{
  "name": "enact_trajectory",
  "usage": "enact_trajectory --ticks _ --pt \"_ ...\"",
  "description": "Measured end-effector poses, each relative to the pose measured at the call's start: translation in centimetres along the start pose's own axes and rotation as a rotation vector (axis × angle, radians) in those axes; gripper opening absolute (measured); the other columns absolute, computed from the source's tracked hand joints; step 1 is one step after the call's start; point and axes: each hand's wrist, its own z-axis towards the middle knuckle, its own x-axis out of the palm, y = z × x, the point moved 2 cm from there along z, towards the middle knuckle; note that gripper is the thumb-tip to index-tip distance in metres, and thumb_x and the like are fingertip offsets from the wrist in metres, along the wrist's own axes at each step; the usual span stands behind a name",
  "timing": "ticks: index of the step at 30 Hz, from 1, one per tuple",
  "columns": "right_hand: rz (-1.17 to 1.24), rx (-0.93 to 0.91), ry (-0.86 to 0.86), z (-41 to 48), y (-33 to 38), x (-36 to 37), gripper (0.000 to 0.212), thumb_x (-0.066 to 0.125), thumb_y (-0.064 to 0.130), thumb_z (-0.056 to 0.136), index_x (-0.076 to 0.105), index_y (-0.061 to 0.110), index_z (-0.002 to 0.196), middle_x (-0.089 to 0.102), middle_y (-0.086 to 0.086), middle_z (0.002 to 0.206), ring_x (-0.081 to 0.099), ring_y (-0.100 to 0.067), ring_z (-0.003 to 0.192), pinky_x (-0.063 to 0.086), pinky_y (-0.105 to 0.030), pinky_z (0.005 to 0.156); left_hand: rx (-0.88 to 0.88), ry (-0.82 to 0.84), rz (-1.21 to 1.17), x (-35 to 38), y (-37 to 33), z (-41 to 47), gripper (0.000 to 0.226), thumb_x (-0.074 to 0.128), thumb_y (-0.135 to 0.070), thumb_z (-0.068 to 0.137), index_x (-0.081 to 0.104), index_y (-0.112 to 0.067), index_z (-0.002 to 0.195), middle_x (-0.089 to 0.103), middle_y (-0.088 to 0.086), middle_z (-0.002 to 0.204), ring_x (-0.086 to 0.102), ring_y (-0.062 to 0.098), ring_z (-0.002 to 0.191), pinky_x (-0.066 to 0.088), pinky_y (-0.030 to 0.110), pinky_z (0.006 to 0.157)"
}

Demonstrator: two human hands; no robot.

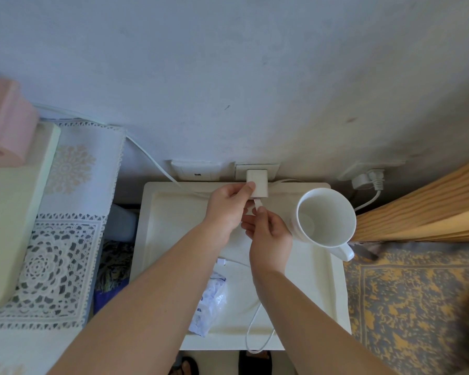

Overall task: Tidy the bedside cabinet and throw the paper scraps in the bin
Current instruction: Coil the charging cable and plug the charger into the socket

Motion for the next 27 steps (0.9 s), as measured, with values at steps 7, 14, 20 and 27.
enact_trajectory --ticks 7,14,20,27 --pt "0.151 0.077 0.015 -0.1 0.2 0.7 0.024 0.048 0.024 0.096 0.068 0.014 0.089 0.075 -0.002 0.080 0.071 -0.012 0.079 0.054 -0.027 0.075 -0.005 0.011 0.016 -0.3 0.1 0.0 0.017 0.064 -0.032 0.086 0.069 -0.018 0.093 0.071 -0.001 0.076 0.066 0.000 0.062 0.050 0.013 0.052" --pt "0.215 0.094 -0.012 -0.5 0.1 1.6 0.025 0.042 0.025 0.098 0.064 0.016 0.093 0.075 0.003 0.082 0.070 -0.008 0.081 0.050 -0.024 0.076 -0.010 0.054 0.056 -0.3 0.3 0.1 0.027 0.062 -0.036 0.086 0.069 -0.013 0.098 0.068 0.008 0.072 0.061 0.016 0.058 0.049 0.030 0.065" --pt "0.210 0.131 -0.028 -0.2 0.2 1.9 0.021 0.044 0.025 0.097 0.063 0.018 0.092 0.075 0.004 0.084 0.069 -0.006 0.082 0.049 -0.023 0.074 0.008 0.065 0.069 -0.4 0.2 0.2 0.026 0.061 -0.034 0.087 0.069 -0.012 0.098 0.065 0.006 0.063 0.059 0.017 0.053 0.046 0.031 0.064" --pt "0.133 0.141 -0.039 0.4 0.0 2.3 0.022 0.045 0.028 0.096 0.064 0.017 0.092 0.073 0.003 0.085 0.067 -0.010 0.081 0.046 -0.021 0.070 0.030 0.063 0.058 -0.5 0.4 0.5 0.028 0.061 -0.032 0.087 0.068 -0.009 0.100 0.063 0.005 0.060 0.057 0.016 0.050 0.046 0.028 0.057"
